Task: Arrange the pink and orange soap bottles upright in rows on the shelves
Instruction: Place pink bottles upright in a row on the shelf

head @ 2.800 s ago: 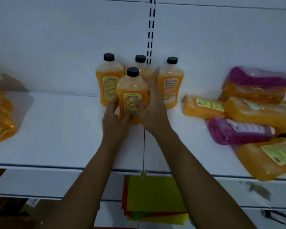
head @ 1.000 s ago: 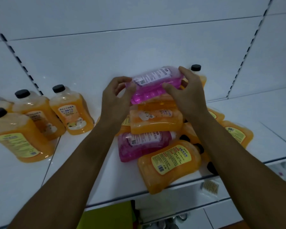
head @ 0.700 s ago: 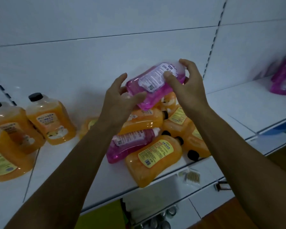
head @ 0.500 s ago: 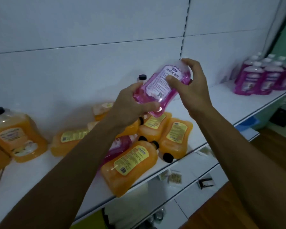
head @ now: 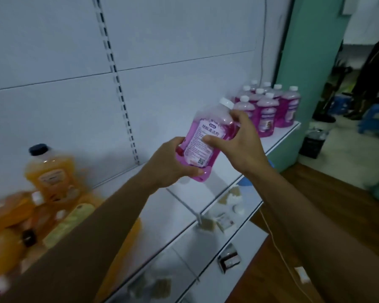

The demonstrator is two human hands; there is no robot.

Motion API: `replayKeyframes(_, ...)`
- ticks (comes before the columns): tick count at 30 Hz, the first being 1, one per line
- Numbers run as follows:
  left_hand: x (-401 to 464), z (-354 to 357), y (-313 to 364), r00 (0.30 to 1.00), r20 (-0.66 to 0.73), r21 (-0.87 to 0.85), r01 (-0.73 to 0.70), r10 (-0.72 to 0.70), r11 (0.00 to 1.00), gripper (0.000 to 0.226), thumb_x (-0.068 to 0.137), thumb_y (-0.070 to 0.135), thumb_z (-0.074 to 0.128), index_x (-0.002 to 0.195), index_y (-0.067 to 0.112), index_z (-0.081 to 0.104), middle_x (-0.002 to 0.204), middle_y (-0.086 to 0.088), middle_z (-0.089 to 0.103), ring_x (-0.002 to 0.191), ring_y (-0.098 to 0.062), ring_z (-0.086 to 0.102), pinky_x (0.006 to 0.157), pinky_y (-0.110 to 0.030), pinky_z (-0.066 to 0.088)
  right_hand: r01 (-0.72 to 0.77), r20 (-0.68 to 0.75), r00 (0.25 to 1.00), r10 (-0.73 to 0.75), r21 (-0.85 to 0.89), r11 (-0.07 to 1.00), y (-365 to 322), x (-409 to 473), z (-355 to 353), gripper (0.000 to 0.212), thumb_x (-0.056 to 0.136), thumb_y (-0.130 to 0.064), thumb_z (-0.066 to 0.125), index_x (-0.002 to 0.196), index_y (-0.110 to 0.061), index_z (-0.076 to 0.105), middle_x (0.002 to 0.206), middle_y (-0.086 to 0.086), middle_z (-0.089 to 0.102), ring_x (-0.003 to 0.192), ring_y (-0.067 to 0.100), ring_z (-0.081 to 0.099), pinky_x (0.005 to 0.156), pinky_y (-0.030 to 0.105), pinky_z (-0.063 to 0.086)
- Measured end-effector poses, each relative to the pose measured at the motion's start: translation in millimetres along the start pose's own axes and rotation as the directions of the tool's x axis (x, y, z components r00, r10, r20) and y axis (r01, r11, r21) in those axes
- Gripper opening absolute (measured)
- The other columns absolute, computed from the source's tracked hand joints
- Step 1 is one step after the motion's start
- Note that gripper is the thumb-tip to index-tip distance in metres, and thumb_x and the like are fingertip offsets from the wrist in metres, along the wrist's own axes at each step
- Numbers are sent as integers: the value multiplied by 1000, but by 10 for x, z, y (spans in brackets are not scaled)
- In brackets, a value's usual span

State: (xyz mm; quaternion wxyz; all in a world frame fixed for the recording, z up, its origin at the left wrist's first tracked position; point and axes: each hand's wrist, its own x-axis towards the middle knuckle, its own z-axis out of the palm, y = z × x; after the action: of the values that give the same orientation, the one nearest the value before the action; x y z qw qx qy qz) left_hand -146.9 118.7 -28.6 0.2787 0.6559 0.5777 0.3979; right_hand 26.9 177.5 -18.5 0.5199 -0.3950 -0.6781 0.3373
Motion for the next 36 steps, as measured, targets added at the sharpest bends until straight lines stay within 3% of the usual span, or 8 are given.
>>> replayKeyframes(3,470,445,-59,1000,-5,44,6,-5,999,61,66,31,86,116,27,52,105,7,66,90,-9,67,76,-22,57,7,21,1000,-4,-151,989,322,286,-342,78,68,-31,86,132,-21,44,126,-1,53,110,13,57,94,29,52)
replayKeyframes(10,1327,1081,-374,997,-64,63,50,-46,997,74,66,36,86,125,14,48,114,0,65,94,-17,67,78,-26,58,90,49,996,-78,-359,929,881,729,-583,81,72,-29,84,141,-24,42,129,2,50,111,9,45,97,22,40)
replayKeyframes(14,1726,1264,-492,998,-53,-32,41,-43,999,82,61,46,82,128,14,47,115,0,64,97,-20,67,85,-35,58,71,44,997,-57,-437,897,1099,1008,-581,79,75,-26,82,143,-21,41,132,4,50,118,16,48,99,24,37)
replayKeyframes(20,2300,1500,-717,984,-39,-181,161,-171,970,70,62,28,90,119,15,52,110,-2,67,94,-19,67,83,-38,59,38,29,999,-27,-469,882,1431,1413,-642,79,75,-21,81,144,-18,42,133,5,53,120,19,50,103,34,44)
replayKeyframes(22,2431,1559,-778,983,-35,-172,169,-178,970,65,64,26,89,117,14,53,109,-1,66,91,-16,65,75,-27,58,28,33,999,-14,-474,880,1563,1488,-636,78,76,-18,80,143,-18,42,135,5,52,121,20,50,104,39,45)
replayKeyframes(25,2559,1597,-815,986,-40,-133,155,-161,979,59,70,27,85,118,12,54,108,2,63,90,-13,62,68,-14,51,27,27,999,-16,-456,889,1730,1584,-626,76,78,-17,79,144,-18,40,137,5,51,124,20,49,104,40,45)
replayKeyframes(30,2709,1605,-918,993,-34,-1,115,-115,993,53,73,23,83,116,11,54,108,-4,65,91,-19,65,75,-25,56,3,40,999,15,-410,912,1883,1748,-613,77,80,-15,76,145,-24,36,139,2,48,126,20,49,104,43,46)
replayKeyframes(36,2711,1646,-955,995,-55,170,93,-85,981,47,77,23,80,116,10,57,107,-7,63,91,-20,63,74,-23,49,31,49,999,-13,-375,926,2001,1771,-596,77,83,-14,74,146,-26,32,143,0,44,130,20,46,105,47,45)
